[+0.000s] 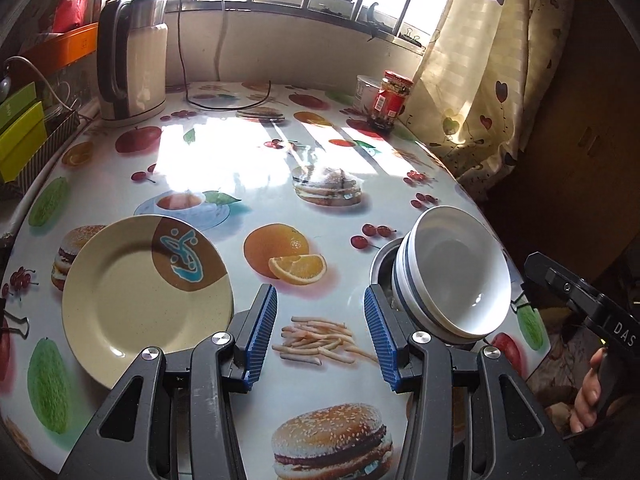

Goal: Organize plates and bowls
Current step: 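Move both open tools back to the steel bowl stack, then close both tools on the steel bowl rim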

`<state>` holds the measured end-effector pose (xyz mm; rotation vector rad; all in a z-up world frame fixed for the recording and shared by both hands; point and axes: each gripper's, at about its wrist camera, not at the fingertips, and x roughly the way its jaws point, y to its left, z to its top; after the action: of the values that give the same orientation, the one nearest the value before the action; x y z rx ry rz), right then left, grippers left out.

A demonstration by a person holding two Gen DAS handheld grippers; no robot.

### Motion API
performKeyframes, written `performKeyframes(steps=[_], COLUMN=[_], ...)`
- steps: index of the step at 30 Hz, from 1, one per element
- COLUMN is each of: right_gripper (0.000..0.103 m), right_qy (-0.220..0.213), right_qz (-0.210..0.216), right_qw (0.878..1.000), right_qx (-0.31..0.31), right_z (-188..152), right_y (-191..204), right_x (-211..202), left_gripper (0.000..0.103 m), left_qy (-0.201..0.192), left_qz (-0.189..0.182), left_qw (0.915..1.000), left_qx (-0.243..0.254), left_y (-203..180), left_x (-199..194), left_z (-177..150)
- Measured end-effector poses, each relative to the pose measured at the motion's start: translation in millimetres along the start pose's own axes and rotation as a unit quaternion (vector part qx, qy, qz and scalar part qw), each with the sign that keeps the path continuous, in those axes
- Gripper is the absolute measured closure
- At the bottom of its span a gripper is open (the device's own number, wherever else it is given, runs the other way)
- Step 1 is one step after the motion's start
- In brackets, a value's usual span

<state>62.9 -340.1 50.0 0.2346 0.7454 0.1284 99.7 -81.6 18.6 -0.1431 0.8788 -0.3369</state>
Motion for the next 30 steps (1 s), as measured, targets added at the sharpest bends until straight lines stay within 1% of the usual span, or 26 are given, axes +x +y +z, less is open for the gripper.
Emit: performKeyframes(steps=[7, 10, 13, 18, 21, 22, 24, 26, 30], right_gripper=[0.046, 0.046, 0.046, 0.046, 0.048, 0.05, 0.052, 0.053, 0.053], right_qy=[-0.002, 0.001, 0.015, 0.038, 0.044, 0.049, 0.054, 0.054, 0.06], right_qz=[-0.022, -0.032, -0.035, -0.012, -0.001, 0.001, 0.011, 0.024, 0.052], right_qw=[0.999, 0.998, 0.997, 0.996, 0.995, 0.995, 0.994, 0.993, 0.991], right_qx=[0.04, 0.057, 0.068, 0.086, 0.084, 0.084, 0.09, 0.099, 0.11], right_z=[-6, -12, -18, -25, -27, -28, -29, -29, -30], right_y=[-36, -50, -62, -72, -72, -72, -74, -77, -79], right_x=[0, 2, 11, 29, 37, 40, 45, 48, 55], left_gripper=[0.056, 0.056, 0.056, 0.056, 0.056, 0.056, 0.056, 0.056, 0.056], left_qy=[0.019, 0.03, 0.039, 0.052, 0.058, 0.059, 0.064, 0.074, 0.078], left_qz=[-0.022, -0.033, -0.029, -0.033, -0.032, -0.033, -0.043, -0.056, -0.055], left_qw=[0.9995, 0.999, 0.9988, 0.9981, 0.9978, 0.9977, 0.9969, 0.9952, 0.9946], left_qx=[0.008, -0.003, -0.009, -0.004, -0.003, -0.005, -0.013, -0.032, -0.039], left_y=[-12, -11, -10, -13, -15, -15, -13, -9, -8], left_x=[16, 23, 30, 38, 43, 44, 48, 53, 57], left_z=[0, -1, -3, -6, -7, -7, -6, -6, -8])
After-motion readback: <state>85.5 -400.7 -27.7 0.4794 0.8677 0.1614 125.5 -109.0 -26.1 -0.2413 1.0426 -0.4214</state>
